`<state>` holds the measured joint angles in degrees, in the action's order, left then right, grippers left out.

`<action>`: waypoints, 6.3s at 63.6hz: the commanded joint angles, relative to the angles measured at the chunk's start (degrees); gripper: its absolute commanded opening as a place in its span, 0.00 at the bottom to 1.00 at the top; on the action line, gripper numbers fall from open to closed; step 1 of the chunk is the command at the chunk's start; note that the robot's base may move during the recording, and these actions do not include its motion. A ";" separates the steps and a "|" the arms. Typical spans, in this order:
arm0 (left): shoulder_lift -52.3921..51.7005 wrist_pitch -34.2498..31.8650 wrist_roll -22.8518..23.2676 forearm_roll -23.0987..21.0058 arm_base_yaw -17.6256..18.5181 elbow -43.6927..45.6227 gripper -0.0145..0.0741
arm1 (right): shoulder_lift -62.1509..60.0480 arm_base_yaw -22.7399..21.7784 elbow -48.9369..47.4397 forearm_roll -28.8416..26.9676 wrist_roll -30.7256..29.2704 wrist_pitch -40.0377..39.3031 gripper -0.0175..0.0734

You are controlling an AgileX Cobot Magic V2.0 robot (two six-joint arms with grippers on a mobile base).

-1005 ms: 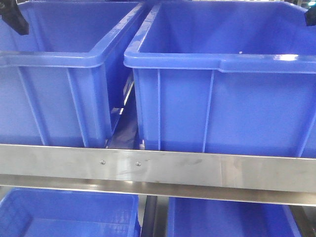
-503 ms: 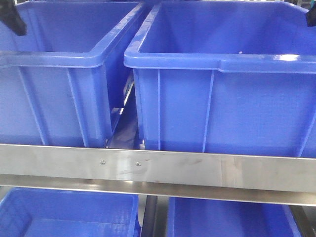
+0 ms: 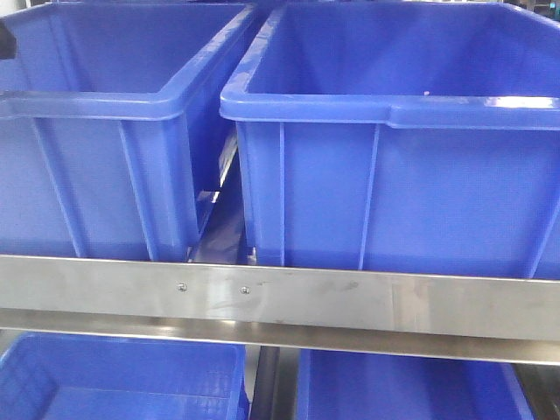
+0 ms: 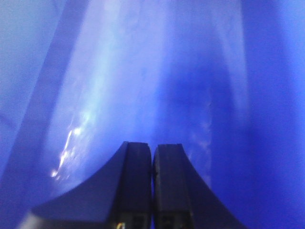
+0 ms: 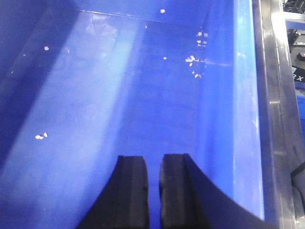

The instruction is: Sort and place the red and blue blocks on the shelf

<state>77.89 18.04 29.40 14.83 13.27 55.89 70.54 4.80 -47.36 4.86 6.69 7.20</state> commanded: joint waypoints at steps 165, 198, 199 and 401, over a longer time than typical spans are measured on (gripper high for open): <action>-42.07 -5.19 -0.06 0.83 -0.10 -29.13 0.30 | -43.06 -0.11 24.76 -0.02 -0.43 5.04 0.25; -42.07 -5.19 -0.06 0.83 -0.10 -29.13 0.30 | -43.79 -0.11 24.76 -0.02 -0.43 5.99 0.25; -42.07 -5.19 -0.06 0.83 -0.10 -29.13 0.30 | -43.79 -0.11 24.76 -0.02 -0.43 5.99 0.25; -41.95 -5.19 -0.06 0.83 -0.10 -29.13 0.30 | -72.10 -0.22 49.14 -0.27 -1.08 -1.07 0.25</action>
<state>36.02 17.52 29.40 15.29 13.27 25.07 -0.60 4.80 1.68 4.07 6.55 11.67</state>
